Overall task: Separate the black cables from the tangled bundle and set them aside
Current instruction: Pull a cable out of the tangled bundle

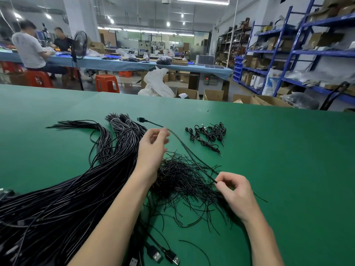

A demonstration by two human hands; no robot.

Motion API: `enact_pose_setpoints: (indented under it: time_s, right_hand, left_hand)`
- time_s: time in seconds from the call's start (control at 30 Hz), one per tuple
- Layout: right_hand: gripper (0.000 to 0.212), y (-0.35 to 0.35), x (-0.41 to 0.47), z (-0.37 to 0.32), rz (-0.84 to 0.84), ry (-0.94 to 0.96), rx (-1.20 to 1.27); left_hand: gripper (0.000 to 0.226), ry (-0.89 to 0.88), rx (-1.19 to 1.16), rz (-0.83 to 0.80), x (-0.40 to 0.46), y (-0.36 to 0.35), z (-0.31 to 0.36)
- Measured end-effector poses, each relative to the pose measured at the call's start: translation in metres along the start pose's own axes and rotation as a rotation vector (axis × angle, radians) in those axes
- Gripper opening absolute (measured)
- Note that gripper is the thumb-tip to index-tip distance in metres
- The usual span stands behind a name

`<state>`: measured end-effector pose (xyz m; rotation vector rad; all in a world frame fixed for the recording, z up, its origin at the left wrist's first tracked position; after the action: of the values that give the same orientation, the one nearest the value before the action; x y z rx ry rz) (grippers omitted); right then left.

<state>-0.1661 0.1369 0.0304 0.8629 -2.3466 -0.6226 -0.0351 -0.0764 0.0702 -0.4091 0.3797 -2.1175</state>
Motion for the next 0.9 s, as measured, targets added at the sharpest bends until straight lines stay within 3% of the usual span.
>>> enact_pose_setpoints:
  time_s: [0.07, 0.13, 0.17, 0.3, 0.37, 0.47, 0.6, 0.67, 0.9]
  right_hand:
    - [0.027, -0.002, -0.001, 0.002, -0.007, -0.004, -0.055]
    - [0.028, -0.005, 0.0, -0.002, 0.0, 0.001, -0.073]
    - [0.027, -0.007, 0.0, -0.004, 0.005, 0.004, -0.064]
    - [0.015, -0.01, 0.004, -0.008, 0.058, 0.004, 0.027]
    - [0.018, -0.013, 0.005, -0.01, 0.064, 0.006, 0.126]
    - [0.02, -0.021, 0.006, -0.021, 0.013, 0.04, 0.214]
    - [0.02, -0.032, 0.002, -0.026, -0.09, 0.07, 0.158]
    - [0.017, -0.029, 0.002, -0.024, -0.085, 0.056, 0.105]
    - [0.012, -0.01, 0.002, -0.018, 0.008, 0.045, -0.009]
  left_hand:
    - [0.015, 0.211, -0.296, -0.103, -0.002, -0.012, -0.011]
    - [0.02, 0.36, -0.417, -0.163, -0.008, -0.021, -0.022]
    - [0.022, 0.401, -0.328, -0.176, -0.011, -0.021, -0.028]
    - [0.036, 0.341, 0.566, -0.314, -0.013, -0.011, -0.039]
    - [0.05, 0.418, 0.676, -0.394, -0.019, -0.014, -0.047]
    - [0.05, 0.558, 0.383, -0.423, -0.033, -0.033, -0.06]
    - [0.024, 0.523, -0.238, -0.093, -0.019, -0.02, -0.06]
    - [0.02, 0.54, -0.475, -0.018, -0.013, -0.01, -0.06]
    - [0.034, 0.425, -0.718, 0.068, 0.004, 0.009, -0.037]
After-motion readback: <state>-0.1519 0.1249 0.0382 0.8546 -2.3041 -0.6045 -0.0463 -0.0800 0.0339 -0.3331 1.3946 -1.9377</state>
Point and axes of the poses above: each hand's wrist, its own x-axis towards the middle knuckle, its own y-axis out of the back of the hand, z = x × y, the point moved 10 cm from there along x, towards the middle knuckle, and after that the axes turned 15 degrees about -x, right-handed, at the moved point
